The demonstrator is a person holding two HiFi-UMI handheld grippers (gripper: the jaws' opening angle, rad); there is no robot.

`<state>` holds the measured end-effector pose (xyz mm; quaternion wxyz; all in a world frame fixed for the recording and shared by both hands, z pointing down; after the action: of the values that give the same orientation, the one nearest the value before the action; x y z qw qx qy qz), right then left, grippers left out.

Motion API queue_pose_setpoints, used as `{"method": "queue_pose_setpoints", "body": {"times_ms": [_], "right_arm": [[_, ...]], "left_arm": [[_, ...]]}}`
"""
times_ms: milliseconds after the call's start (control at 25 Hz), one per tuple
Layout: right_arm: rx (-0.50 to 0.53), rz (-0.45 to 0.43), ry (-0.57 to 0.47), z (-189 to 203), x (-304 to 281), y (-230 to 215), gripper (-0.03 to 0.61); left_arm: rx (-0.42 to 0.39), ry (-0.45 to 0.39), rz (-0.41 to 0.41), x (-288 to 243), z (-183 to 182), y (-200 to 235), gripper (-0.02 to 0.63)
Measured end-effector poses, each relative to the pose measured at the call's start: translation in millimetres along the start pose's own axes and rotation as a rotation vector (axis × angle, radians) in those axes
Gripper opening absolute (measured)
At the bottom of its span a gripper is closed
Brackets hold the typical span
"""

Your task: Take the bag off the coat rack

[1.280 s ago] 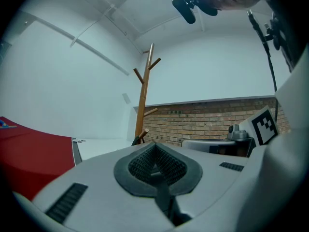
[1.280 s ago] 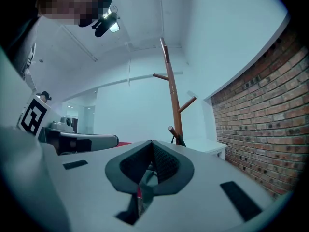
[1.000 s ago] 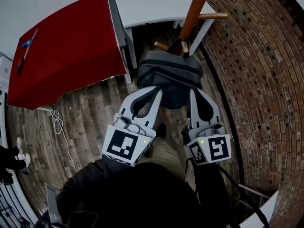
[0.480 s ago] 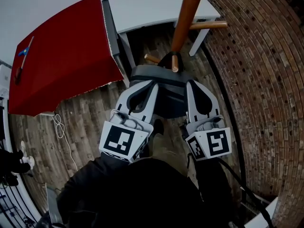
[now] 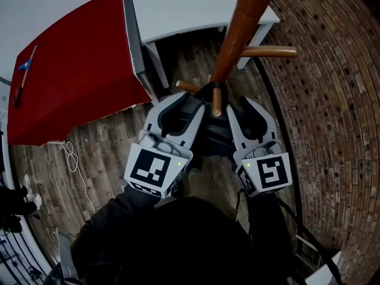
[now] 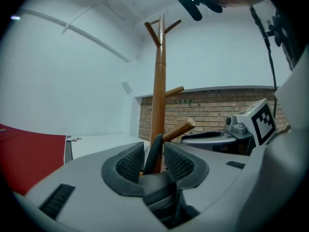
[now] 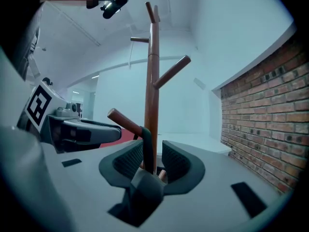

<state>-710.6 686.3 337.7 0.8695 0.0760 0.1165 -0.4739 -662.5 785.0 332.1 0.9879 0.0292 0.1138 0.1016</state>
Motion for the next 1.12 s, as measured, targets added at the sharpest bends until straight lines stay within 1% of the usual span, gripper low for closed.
{"method": "queue_pose_setpoints", "body": {"times_ms": [120, 280, 440, 560, 640, 760, 800, 920, 1000, 1120], "right_arm": [[0.035, -0.041, 0.052, 6.4, -8.6, -1.8, 0.122], [0.056, -0.068, 0.102, 12.1, -19.6, -1.2, 0.125], [0.109, -0.096, 0.094, 11.8, -31.3, -0.8, 0.125], [0.123, -0.102, 0.119, 12.9, -36.9, -2.7, 0.124], [0.150, -0.119, 0.121, 13.4, -39.5, -2.2, 0.123], [0.191, -0.143, 0.116, 12.2, -41.8, 1.2, 0.091], [0.196, -0.147, 0.116, 12.2, -42.1, 2.1, 0.074], [0.183, -0.144, 0.106, 11.0, -41.9, 2.0, 0.054], [0.174, -0.134, 0.095, 9.8, -38.8, 0.7, 0.047], [0.161, -0.118, 0.085, 8.4, -31.8, 1.0, 0.041]], "left_arm": [[-0.034, 0.036, 0.026, -12.2, 6.5, 3.0, 0.129], [-0.044, 0.072, 0.047, -24.0, 13.3, 2.3, 0.129], [-0.056, 0.083, 0.043, -33.6, 15.2, 8.3, 0.129], [-0.046, 0.095, 0.046, -40.5, 15.2, 12.5, 0.129], [-0.047, 0.111, 0.050, -44.8, 16.8, 12.6, 0.129], [-0.047, 0.127, 0.052, -50.2, 20.4, 13.5, 0.127], [-0.048, 0.127, 0.053, -51.2, 20.8, 14.2, 0.114], [-0.064, 0.116, 0.048, -51.6, 19.1, 16.1, 0.067], [-0.061, 0.112, 0.048, -50.7, 18.0, 15.1, 0.044], [-0.049, 0.106, 0.048, -47.1, 15.8, 12.4, 0.029]]}}
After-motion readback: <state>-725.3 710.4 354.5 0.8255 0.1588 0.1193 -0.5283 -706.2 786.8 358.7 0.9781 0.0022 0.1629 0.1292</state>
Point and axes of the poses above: the fingertips, and each gripper's own axes: x backward along the fingers, y to its left, z out of its underside, the point moved 3 cm from there along x, backward along the fingers, and after that the axes turned 7 degrees about y, right-handed, at the moved point
